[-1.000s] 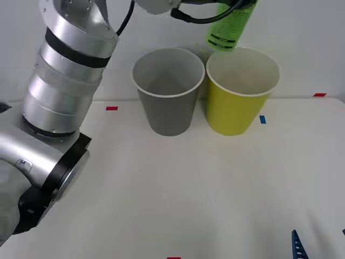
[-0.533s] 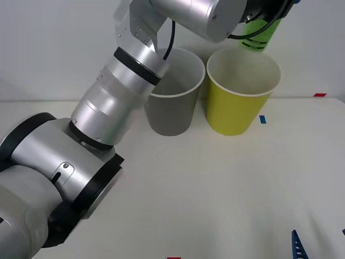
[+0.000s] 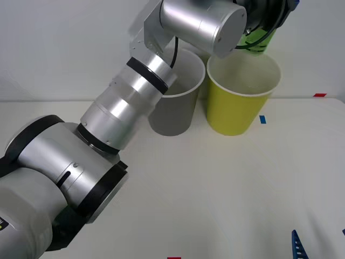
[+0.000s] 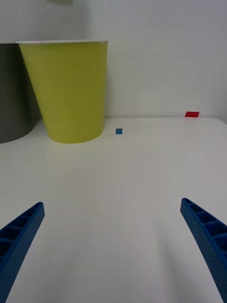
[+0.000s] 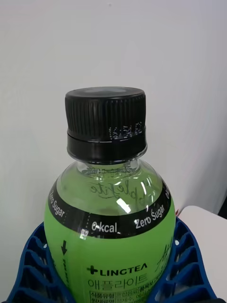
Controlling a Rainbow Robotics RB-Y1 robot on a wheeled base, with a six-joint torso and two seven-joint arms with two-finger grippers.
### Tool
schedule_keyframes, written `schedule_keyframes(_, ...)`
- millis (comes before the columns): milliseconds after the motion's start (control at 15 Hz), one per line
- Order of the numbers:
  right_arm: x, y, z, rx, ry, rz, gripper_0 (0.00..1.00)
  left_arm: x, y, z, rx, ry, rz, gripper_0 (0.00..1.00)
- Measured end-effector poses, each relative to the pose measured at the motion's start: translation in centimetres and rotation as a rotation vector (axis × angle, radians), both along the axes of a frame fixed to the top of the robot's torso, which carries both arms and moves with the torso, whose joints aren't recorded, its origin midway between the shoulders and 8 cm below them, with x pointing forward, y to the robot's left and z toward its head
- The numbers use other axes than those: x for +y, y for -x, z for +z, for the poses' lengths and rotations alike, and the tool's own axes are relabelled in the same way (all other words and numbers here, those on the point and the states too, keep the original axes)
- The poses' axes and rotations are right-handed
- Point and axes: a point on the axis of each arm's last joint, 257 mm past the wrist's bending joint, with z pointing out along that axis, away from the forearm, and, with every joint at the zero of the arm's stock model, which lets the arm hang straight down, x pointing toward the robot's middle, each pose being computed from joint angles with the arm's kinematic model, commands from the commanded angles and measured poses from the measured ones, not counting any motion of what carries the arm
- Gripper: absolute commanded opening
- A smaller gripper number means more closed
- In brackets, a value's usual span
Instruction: Put cans in the gray bin and PET bottles in the light green bin.
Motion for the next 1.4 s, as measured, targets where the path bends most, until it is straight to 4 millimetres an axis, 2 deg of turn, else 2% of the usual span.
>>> schedule_keyframes(200,0.0,0.0,0.0,0.0,0.0,0.0,1.0,-0.6,-0.7,-0.7,-0.031,0.033,0.0,0.0)
schedule_keyframes(667,0.0,0.0,0.0,0.0,0.0,0.0,1.0,-0.9,-0.6,-0.9,-0.004,0.062,-0.01,0.0)
schedule_keyframes(800,0.0,0.0,0.0,0.0,0.0,0.0,1.0,-0.9,-0.6,-0.9,-0.002,0.064,-0.011,1.0)
schedule_keyframes(1133,0.0,0.0,0.0,0.0,0.0,0.0,1.0,-1.2,-0.1,-0.7,0.021,0.079,-0.023,1.0)
schedule_keyframes(1267,0.0,0.0,0.0,0.0,0.0,0.0,1.0,-1.7,1.5,-0.8,0.052,0.029,-0.046,1.0)
schedule_keyframes(1400,0.0,0.0,0.0,0.0,0.0,0.0,1.0,-1.2,3.5,0.0,0.092,-0.027,-0.064,1.0)
